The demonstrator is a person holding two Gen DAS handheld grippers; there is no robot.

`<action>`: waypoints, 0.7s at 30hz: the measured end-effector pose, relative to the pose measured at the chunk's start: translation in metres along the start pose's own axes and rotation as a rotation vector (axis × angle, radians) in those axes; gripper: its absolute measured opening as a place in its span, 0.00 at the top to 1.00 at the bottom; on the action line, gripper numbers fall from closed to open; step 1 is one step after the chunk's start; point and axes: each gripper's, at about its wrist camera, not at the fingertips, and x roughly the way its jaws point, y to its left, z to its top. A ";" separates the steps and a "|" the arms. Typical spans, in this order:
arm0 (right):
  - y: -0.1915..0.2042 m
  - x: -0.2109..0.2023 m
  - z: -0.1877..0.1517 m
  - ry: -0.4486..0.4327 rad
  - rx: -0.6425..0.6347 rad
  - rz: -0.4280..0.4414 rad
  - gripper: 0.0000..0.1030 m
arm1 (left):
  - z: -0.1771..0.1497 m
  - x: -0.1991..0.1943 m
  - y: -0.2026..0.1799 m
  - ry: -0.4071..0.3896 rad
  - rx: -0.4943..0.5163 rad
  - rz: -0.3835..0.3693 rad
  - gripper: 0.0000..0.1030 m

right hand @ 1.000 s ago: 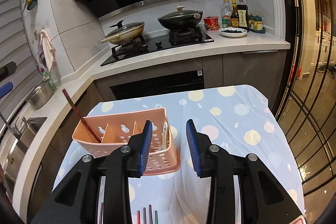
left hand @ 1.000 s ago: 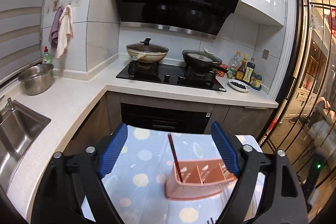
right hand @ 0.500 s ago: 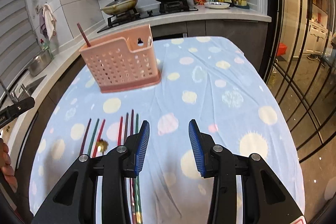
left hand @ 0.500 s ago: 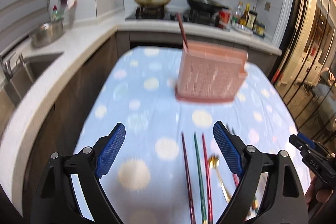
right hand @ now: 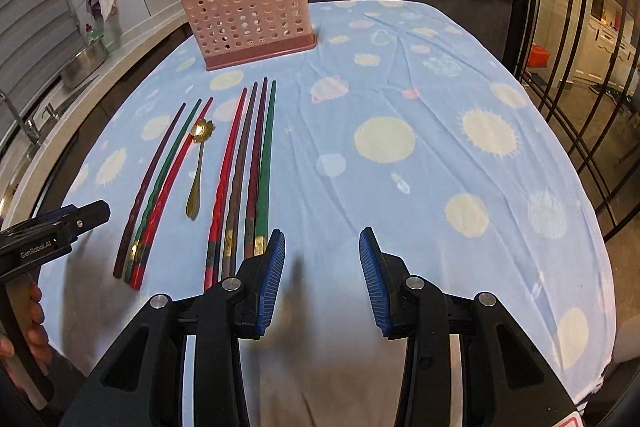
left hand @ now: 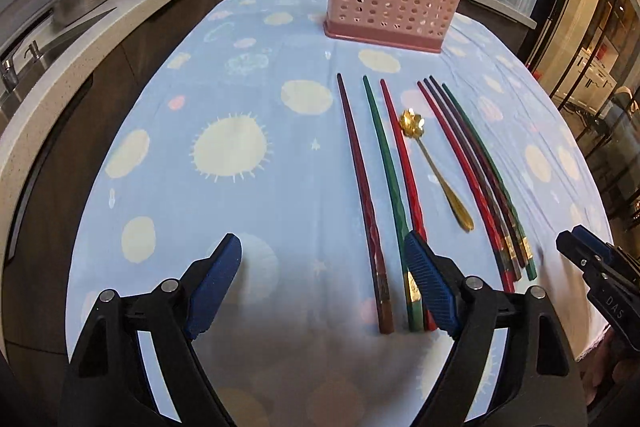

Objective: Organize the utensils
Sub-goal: 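Grasp another dark red chopstick with the left tool while the right tool grasps a green chopstick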

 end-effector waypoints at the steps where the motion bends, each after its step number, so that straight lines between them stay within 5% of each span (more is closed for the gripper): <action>1: 0.000 0.000 -0.003 0.004 0.003 0.002 0.63 | -0.003 0.002 -0.001 0.006 0.006 0.001 0.29; 15: 0.010 -0.003 -0.011 0.014 -0.014 0.028 0.63 | -0.022 0.011 -0.010 0.044 0.043 -0.011 0.46; 21: 0.022 0.002 -0.014 0.028 -0.049 0.053 0.71 | -0.022 0.008 -0.001 0.045 0.028 -0.013 0.60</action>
